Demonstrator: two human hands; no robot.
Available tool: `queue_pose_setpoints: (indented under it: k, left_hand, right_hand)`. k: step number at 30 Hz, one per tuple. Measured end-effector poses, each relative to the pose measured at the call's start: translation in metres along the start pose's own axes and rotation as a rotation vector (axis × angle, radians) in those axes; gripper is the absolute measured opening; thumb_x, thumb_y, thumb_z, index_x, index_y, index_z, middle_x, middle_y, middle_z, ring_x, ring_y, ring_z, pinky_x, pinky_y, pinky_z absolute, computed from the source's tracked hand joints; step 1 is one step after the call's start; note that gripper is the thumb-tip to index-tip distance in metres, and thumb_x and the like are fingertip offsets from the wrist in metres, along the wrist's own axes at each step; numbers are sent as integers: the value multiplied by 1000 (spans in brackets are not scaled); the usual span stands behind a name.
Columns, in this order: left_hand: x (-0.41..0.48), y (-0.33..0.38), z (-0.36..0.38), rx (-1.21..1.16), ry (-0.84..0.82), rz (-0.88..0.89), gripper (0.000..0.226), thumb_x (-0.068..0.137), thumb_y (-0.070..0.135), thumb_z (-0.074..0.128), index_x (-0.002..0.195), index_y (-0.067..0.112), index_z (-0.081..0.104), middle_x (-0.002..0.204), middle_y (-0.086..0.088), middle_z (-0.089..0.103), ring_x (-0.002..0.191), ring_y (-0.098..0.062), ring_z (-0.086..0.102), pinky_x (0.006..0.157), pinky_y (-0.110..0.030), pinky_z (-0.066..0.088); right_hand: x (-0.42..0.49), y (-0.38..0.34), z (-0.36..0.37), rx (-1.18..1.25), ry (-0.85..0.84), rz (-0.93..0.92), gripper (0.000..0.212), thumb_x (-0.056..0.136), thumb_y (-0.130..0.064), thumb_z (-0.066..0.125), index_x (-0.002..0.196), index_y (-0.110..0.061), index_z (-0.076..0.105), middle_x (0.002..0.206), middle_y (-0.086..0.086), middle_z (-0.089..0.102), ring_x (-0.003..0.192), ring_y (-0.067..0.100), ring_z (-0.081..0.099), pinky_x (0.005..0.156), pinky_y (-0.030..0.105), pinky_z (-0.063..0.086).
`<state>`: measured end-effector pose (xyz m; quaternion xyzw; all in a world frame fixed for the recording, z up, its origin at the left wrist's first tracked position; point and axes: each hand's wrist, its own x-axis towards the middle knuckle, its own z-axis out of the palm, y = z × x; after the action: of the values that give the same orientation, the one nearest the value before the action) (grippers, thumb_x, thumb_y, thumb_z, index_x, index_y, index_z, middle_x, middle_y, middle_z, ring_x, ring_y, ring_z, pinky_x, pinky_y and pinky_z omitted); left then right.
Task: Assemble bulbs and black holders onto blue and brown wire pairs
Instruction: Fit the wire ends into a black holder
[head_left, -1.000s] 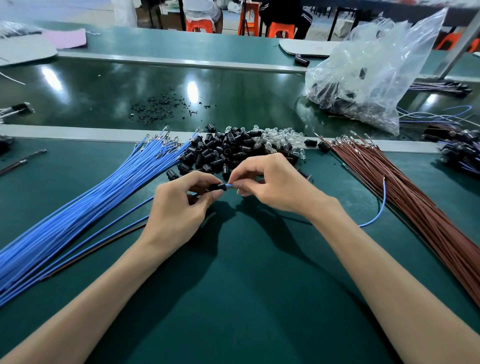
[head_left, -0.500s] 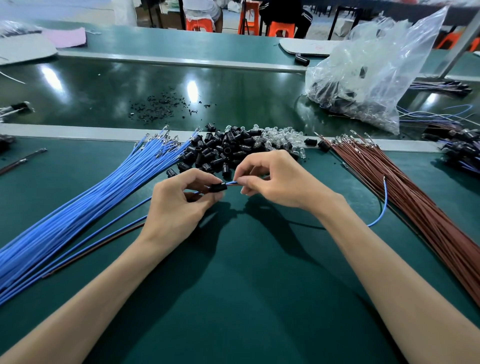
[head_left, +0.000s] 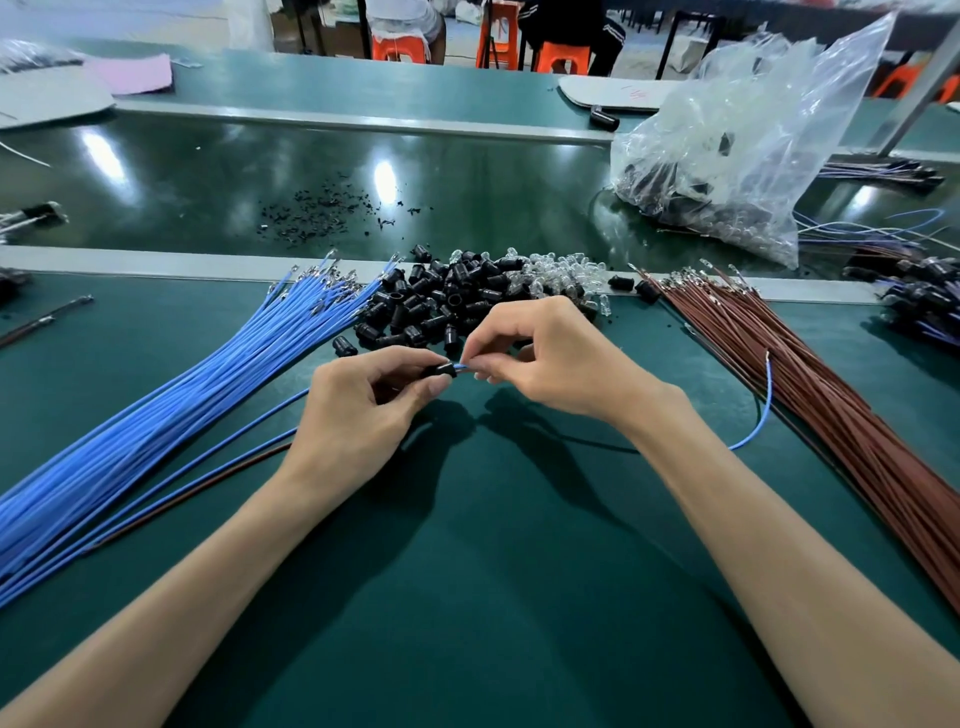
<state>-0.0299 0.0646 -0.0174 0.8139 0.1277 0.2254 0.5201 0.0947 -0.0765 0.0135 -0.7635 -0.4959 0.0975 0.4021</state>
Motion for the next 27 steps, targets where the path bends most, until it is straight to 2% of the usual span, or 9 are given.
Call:
queue_pose_setpoints:
  k: [8,13,15,18,21,27]
  left_hand:
    - [0,-1,0,47,22,5,16,81,11,73,84,27,74,75,7,73,73,-13,68,70,-27,53]
    - [0,-3,0,142,29,20,9,81,12,74,86,19,76,77,7,73,74,-12,68,72,-31,53]
    - [0,-3,0,181,24,37,8,80,12,74,86,18,76,76,6,73,72,-11,67,72,-29,53]
    - [-2,-1,1,238,-3,94,10,79,10,75,85,18,75,73,10,70,65,0,62,66,-16,48]
    - [-2,1,1,279,-31,130,10,79,7,74,84,16,75,70,12,68,60,7,57,63,-8,42]
    - [-4,3,1,253,-20,105,9,78,11,76,84,18,75,70,11,70,59,0,59,61,-10,43]
  right_hand:
    - [1,-1,-1,-81,13,-103,6,80,4,72,83,-1,74,76,-2,65,68,10,61,68,19,50]
    - [-1,4,10,-101,15,-116,9,81,8,69,84,1,73,75,2,64,63,12,62,68,28,55]
    - [-5,7,14,-111,51,-122,9,81,8,67,83,1,73,74,3,64,62,11,60,65,22,53]
    - [-13,10,24,-136,147,-117,8,82,6,67,82,0,73,75,8,66,63,21,60,63,22,47]
    - [-17,11,29,-143,202,-113,7,81,5,68,81,0,73,76,10,67,64,21,59,63,18,43]
    - [-25,10,33,-167,241,-62,3,84,-2,69,84,-3,71,78,5,66,68,9,53,68,7,37]
